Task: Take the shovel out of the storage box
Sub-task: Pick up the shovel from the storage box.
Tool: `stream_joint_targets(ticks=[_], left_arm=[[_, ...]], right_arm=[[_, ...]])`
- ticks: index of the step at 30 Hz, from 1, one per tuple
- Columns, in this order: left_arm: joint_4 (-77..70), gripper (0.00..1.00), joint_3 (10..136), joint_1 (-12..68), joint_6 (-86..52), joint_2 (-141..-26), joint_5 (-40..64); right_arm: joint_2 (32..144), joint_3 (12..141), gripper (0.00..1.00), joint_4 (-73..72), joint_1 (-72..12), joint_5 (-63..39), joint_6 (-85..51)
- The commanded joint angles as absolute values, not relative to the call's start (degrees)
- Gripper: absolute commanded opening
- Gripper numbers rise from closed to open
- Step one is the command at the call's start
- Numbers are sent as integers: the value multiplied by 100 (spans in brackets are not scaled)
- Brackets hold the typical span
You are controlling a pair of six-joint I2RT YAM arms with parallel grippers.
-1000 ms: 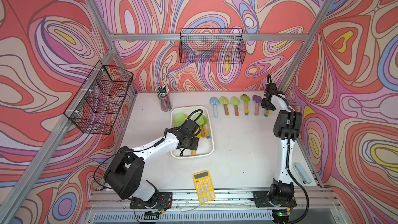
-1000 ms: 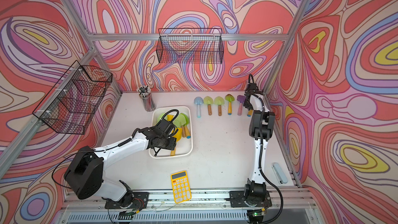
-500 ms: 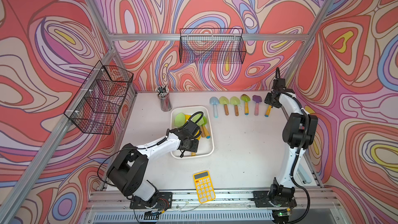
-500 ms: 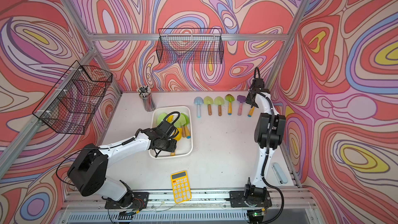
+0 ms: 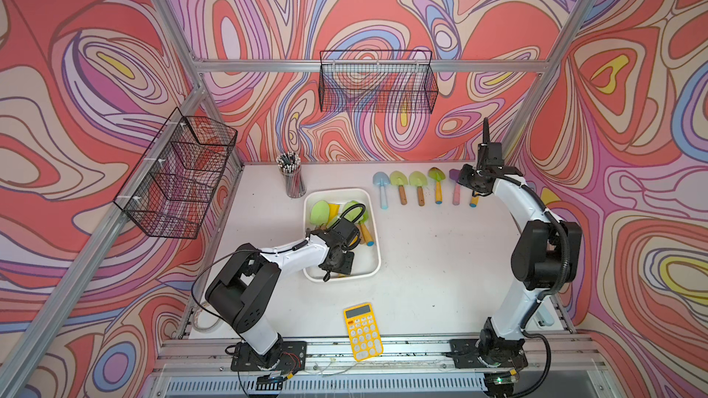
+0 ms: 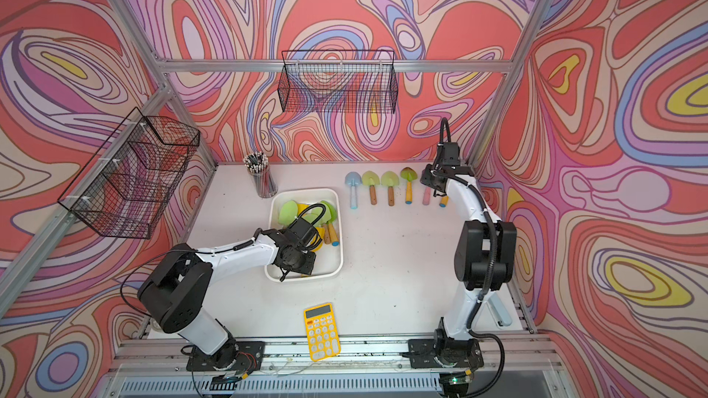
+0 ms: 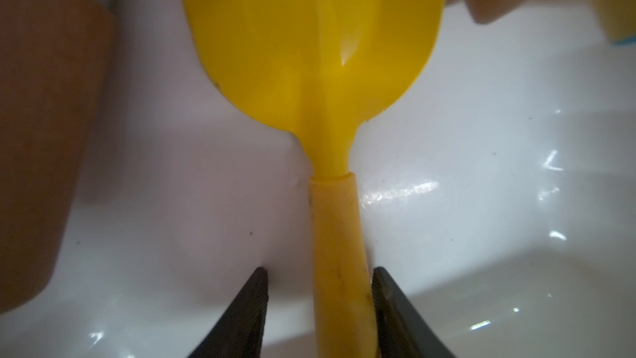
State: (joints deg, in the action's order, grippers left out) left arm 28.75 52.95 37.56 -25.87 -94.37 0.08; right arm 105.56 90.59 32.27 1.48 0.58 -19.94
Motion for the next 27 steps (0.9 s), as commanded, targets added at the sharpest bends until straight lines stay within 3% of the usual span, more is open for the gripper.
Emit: stream_joint_targets(ticks=[1, 14, 27], left_arm=[[3032, 47, 5423, 3803, -2538, -9562, -83], [2960, 2, 5518, 3793, -2452, -9564, -96], [2513, 0, 5339, 3198, -2758, -8819, 782]], right_arm=[[10389, 8897, 46, 3046, -170, 111, -1987], [10434, 8282, 42, 2783, -718, -186, -2131], [9723, 7476, 40, 2261, -1205, -1093, -2335]])
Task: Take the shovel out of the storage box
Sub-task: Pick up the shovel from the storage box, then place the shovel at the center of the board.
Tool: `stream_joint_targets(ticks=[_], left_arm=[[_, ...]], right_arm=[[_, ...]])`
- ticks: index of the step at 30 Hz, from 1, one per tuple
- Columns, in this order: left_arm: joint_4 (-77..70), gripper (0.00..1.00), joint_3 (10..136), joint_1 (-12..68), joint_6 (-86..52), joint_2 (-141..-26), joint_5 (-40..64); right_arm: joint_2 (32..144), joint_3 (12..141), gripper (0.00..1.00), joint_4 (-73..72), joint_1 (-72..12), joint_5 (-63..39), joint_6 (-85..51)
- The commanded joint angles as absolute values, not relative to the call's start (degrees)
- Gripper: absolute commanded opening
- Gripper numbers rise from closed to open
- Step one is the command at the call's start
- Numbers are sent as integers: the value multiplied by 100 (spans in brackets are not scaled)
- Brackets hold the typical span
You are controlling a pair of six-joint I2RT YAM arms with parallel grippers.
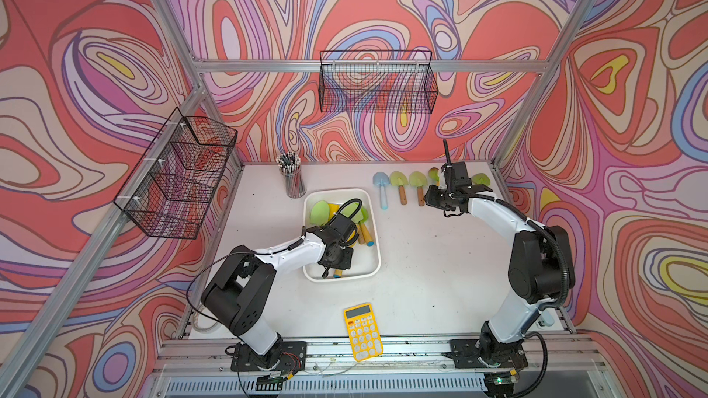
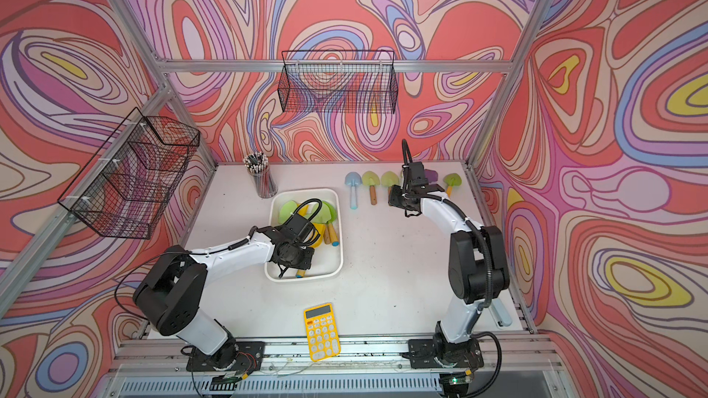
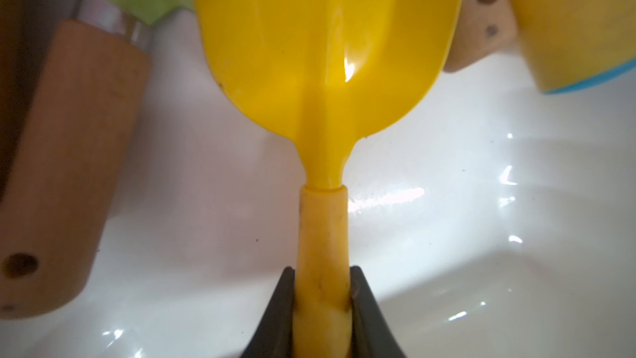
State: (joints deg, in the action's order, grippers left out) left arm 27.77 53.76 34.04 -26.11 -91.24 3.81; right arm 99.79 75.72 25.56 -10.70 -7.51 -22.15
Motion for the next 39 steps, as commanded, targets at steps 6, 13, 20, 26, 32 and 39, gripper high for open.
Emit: stream_joint_targets(ticks=[6, 13, 20, 26, 32, 39], left_arm=[[2125, 0, 5200, 2699, -2985, -8445, 1598], [915, 0, 4880, 2339, -3573, -8022, 2816], [174, 0, 4918, 2291, -3953, -7765, 3503], [-519, 0, 4881, 2260, -4356, -7629, 3942], [-1037, 0, 4900, 2268, -4814, -7699, 4384], [-1668, 0, 4868, 2263, -5227, -7854, 4869]], right_arm=[[9493, 7196, 40, 1813, -1320, -1971, -2592], [9536, 6933, 41, 903, -1673, -3430, -2948], [9611, 6693, 52, -185, -2074, -4720, -3349], [9654, 6390, 54, -1069, -2210, -5331, -3793], [9713, 6355, 53, -1362, -2468, -5593, -3875], [9728, 6277, 49, -2060, -2583, -5828, -4260]])
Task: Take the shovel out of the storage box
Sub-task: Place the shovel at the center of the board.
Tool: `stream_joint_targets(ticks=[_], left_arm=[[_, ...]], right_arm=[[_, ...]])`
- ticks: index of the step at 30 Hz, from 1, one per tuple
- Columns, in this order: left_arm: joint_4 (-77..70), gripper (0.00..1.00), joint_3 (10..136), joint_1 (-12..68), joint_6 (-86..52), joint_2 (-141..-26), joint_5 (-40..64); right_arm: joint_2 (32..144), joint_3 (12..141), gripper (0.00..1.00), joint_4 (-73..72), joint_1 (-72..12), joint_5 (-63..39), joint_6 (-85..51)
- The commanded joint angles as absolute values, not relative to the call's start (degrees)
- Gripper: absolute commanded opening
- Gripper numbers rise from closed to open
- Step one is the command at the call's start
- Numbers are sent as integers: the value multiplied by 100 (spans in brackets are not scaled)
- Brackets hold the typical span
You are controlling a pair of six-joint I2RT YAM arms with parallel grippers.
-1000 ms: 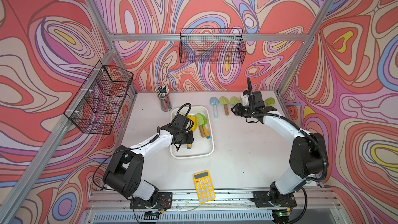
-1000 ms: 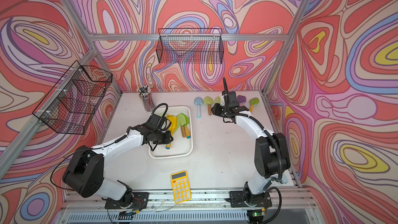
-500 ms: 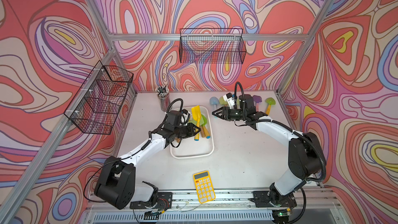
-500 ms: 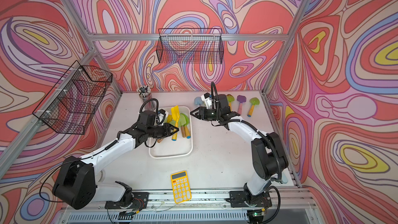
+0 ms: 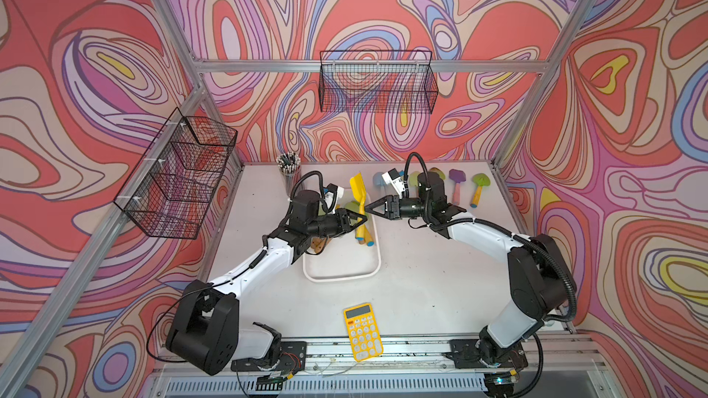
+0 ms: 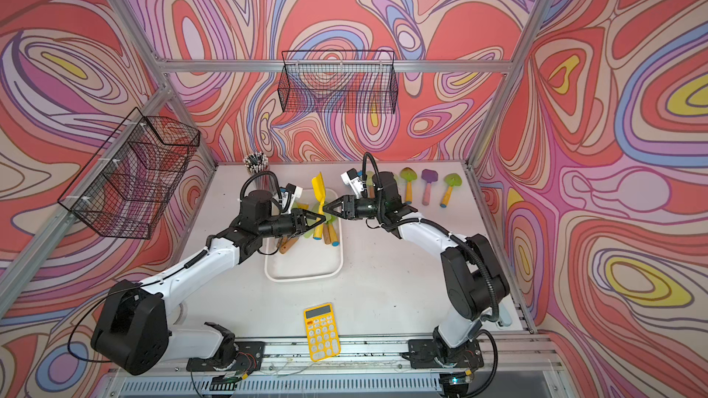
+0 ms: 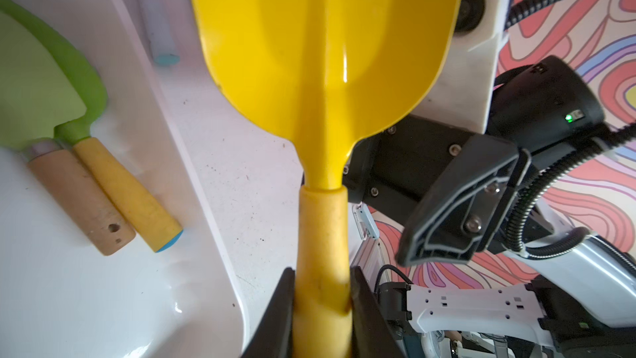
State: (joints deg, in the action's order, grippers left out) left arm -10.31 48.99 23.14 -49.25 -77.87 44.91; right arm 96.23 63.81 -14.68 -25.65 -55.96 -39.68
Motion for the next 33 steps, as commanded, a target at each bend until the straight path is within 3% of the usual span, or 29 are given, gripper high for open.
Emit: stream_joint_targets(ticks=[1, 22, 26, 30, 33], left_arm=[[-1794, 0, 4838, 2266, -5302, -7868, 4911], [-3310, 2, 4530, 2261, -6203, -8146, 5427], [-3314, 6, 4539, 2263, -6209, -8147, 5446], [-3153, 20, 4567, 2268, -6093, -8139, 5433], [-2737, 41, 4631, 2266, -5819, -8071, 5339]], right_arm=[[9742, 6268, 48, -2185, -2580, -5873, -4346], [9984, 6260, 32, -3572, -2592, -6104, -5353], [10032, 6275, 25, -3682, -2584, -6131, -5449], [10038, 6297, 15, -3636, -2588, -6117, -5443], [10016, 6302, 13, -3503, -2584, -6080, -5385]])
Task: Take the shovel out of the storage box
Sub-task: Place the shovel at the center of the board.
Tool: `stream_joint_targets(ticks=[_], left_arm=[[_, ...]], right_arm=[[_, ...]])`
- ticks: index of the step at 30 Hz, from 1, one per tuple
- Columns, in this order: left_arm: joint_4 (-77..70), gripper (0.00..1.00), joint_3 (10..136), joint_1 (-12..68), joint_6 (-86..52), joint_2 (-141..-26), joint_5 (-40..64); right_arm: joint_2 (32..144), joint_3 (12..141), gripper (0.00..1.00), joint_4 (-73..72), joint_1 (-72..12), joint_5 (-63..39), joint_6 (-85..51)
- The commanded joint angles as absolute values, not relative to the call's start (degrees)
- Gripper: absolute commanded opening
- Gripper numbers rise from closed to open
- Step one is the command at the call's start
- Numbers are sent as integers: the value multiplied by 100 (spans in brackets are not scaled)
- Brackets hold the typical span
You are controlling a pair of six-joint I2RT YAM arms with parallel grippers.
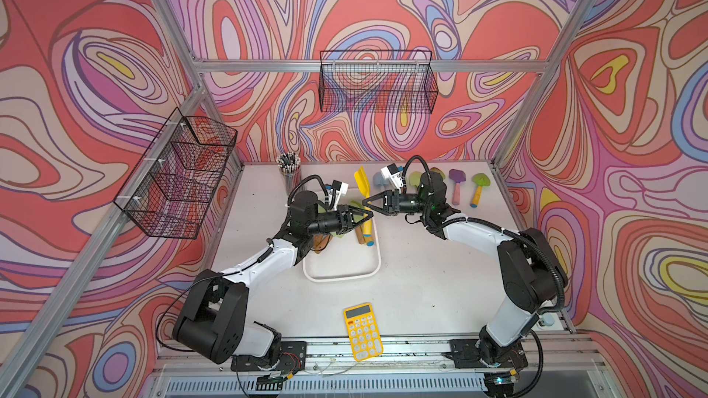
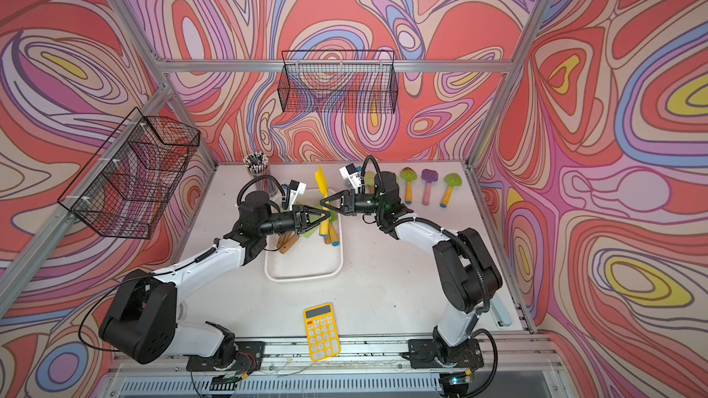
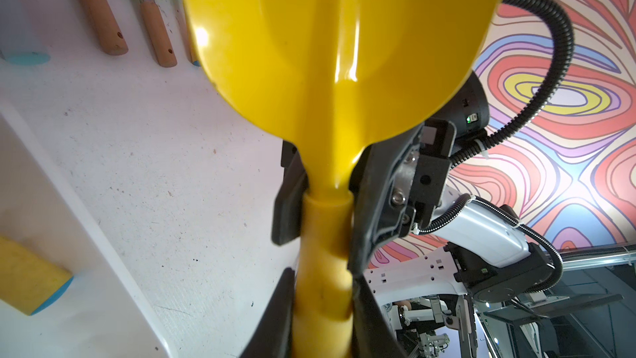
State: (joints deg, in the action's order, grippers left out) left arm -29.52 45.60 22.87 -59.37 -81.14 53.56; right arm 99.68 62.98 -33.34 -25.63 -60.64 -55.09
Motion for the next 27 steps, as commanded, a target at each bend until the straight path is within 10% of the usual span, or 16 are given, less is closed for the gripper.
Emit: stream_joint_targets(ticks=[1, 11, 27], left_arm=[[-2528, 48, 4668, 2256, -5696, -8026, 5297], [290, 56, 5145, 1812, -3981, -7314, 4044], [3428, 53, 5964, 1892, -2494, -7474, 698]], right_arm=[[9998, 6304, 12, -3430, -2589, -6061, -5341], [9706, 6632, 11, -1455, -2558, -5449, -4110], [9835, 7583, 11, 2603, -2562, -1668, -2441]])
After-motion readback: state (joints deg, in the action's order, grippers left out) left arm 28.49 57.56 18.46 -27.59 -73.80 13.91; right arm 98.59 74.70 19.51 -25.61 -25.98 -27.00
